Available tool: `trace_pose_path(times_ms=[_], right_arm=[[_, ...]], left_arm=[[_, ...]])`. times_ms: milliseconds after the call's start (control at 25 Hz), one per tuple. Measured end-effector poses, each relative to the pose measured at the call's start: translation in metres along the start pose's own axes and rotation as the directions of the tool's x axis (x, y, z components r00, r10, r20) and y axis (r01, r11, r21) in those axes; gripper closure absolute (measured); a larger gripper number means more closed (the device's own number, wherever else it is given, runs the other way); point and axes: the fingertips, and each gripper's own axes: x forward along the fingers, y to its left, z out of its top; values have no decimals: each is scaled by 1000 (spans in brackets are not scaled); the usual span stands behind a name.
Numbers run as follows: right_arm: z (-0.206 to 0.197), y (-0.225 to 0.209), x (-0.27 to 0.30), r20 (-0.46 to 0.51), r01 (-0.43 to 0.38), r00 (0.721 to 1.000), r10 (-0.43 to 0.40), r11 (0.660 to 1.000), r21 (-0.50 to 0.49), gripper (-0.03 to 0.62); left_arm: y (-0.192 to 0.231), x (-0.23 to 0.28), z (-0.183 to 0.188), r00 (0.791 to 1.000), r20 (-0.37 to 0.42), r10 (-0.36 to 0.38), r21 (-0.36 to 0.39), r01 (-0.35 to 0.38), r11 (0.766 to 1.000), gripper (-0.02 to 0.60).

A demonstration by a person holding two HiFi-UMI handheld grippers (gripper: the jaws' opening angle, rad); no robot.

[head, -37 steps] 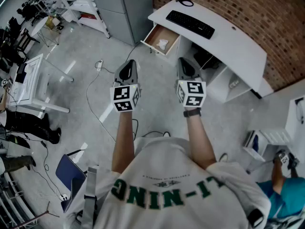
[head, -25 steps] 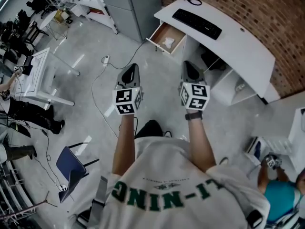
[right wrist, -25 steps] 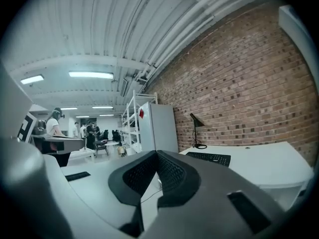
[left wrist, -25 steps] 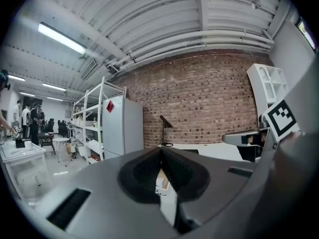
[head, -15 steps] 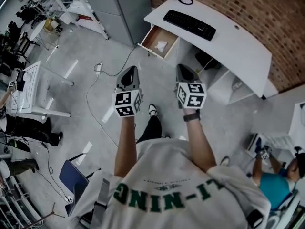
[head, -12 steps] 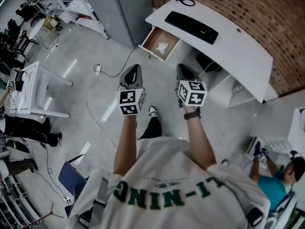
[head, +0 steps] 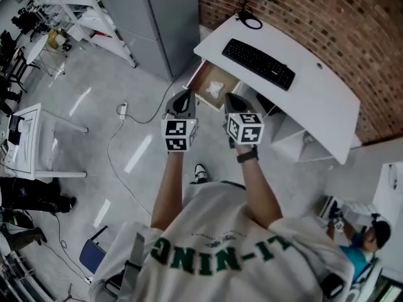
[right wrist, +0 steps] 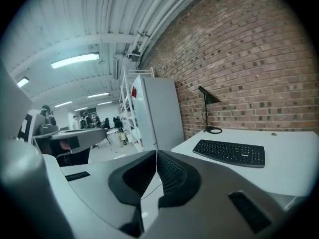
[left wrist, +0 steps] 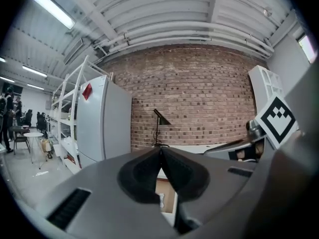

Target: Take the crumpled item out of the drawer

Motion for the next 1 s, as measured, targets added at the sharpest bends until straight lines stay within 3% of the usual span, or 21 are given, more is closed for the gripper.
trace_pose_path(times_ms=[80, 240, 480, 680, 1000], right_arm=[[0, -1, 22, -14, 8, 1000, -8, 1000, 16, 589], [-28, -1, 54, -97, 10, 995, -8, 1000, 18, 589], [-57, -21, 130, -230, -33, 973, 22, 998, -46, 589], [-90, -51, 191, -331, -41, 943, 10, 995, -89, 589], [-153, -98, 268, -445, -17, 895, -27, 995, -96, 589]], left_arm=[[11, 23, -10, 999, -28, -28, -19, 27, 999, 580], [28, 55, -34, 994, -64, -90, -151, 79, 985, 580], [64, 118, -72, 992, -112, -65, -176, 44, 983, 580], [87, 159, -108, 988, -134, -78, -242, 44, 969, 580], [106, 223, -182, 958, -270, -101, -239, 35, 971, 580]])
